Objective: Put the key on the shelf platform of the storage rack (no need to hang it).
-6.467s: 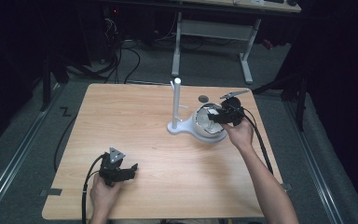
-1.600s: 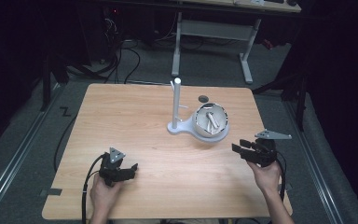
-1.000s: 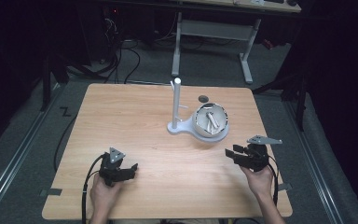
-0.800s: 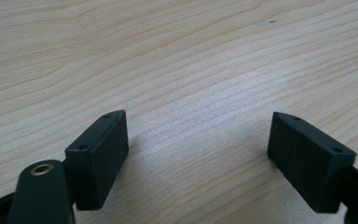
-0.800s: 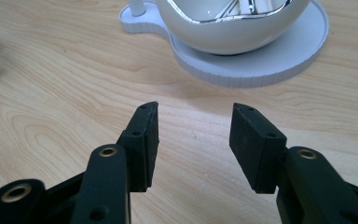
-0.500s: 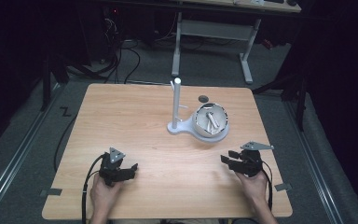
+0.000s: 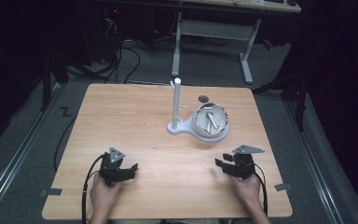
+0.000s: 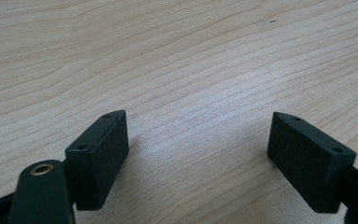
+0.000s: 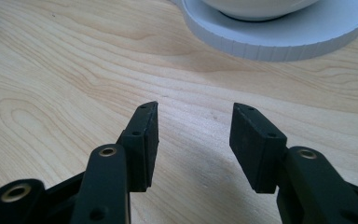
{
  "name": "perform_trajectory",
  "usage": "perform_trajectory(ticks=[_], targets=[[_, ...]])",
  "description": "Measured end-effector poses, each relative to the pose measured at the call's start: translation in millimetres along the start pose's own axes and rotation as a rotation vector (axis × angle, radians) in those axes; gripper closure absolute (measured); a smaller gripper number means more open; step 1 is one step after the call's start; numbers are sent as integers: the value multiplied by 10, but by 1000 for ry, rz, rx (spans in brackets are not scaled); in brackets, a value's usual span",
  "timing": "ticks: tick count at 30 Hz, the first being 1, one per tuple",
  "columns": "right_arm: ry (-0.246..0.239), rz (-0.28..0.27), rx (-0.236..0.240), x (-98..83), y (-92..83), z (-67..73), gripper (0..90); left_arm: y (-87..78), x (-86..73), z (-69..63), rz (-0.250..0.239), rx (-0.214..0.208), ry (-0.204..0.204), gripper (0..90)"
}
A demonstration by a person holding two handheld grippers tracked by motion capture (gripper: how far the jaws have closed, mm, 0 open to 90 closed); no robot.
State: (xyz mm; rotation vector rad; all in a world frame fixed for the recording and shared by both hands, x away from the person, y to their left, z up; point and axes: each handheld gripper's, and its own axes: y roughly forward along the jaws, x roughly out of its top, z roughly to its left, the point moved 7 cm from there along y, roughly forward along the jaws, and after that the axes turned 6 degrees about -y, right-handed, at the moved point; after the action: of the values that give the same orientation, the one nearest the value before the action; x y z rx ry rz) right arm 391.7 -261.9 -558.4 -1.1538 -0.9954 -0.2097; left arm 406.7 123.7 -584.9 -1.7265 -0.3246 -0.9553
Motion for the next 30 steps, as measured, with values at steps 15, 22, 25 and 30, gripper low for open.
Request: perform_trajectory(ticks=[15,22,25,30], targets=[[-26,18,-8,-45,150,68,516,-1,0,0,1,-1,0,208],[-49,33,-31,-59,208,72,504,-1,0,0,1,-1,1,208],[-56,29,-38,-55,223,70,501,0,0,0,0,0,-1,208],[-85,19,-62,-54,248,85,476,0,0,0,0,-1,0,208]])
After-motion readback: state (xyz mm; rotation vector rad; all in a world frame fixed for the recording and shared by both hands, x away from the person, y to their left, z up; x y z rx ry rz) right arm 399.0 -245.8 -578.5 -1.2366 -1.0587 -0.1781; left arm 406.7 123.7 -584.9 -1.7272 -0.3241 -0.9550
